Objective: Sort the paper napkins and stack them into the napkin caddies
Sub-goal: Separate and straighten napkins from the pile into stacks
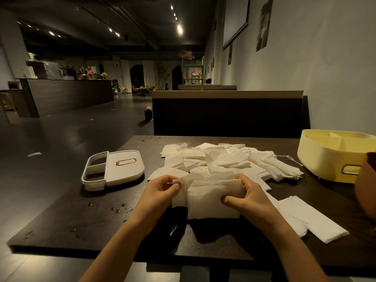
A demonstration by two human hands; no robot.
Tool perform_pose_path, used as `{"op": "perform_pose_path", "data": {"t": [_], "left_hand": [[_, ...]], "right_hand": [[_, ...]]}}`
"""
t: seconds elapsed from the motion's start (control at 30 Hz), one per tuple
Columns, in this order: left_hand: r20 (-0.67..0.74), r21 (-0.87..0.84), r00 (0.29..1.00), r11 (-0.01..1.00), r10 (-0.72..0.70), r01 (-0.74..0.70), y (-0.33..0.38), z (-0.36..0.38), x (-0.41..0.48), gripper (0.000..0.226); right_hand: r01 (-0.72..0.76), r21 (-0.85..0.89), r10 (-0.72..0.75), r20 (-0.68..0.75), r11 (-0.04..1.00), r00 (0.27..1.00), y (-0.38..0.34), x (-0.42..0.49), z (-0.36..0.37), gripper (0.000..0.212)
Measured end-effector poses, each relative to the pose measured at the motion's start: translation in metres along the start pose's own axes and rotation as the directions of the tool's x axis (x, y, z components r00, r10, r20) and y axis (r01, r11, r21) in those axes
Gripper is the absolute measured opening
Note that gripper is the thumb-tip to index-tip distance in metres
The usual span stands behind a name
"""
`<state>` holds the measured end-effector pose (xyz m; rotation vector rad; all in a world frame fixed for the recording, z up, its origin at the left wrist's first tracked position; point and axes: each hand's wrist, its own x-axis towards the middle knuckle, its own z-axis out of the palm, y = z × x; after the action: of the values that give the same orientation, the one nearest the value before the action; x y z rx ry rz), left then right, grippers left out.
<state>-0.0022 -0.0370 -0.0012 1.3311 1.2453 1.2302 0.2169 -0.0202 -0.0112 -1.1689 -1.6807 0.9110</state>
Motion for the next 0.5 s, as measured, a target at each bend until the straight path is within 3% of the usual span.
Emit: {"op": "perform_pose_path", "data": {"t": [0.5], "left_hand": [[-0.046,0.051,0.998,0.998,0.038,-0.035,-0.004,-0.013,0.005,0.011]], "right_hand": [[0.0,0.089,-0.001,0.01,0.996,1.0,-0.001,0.0,0.002,0.032]]}}
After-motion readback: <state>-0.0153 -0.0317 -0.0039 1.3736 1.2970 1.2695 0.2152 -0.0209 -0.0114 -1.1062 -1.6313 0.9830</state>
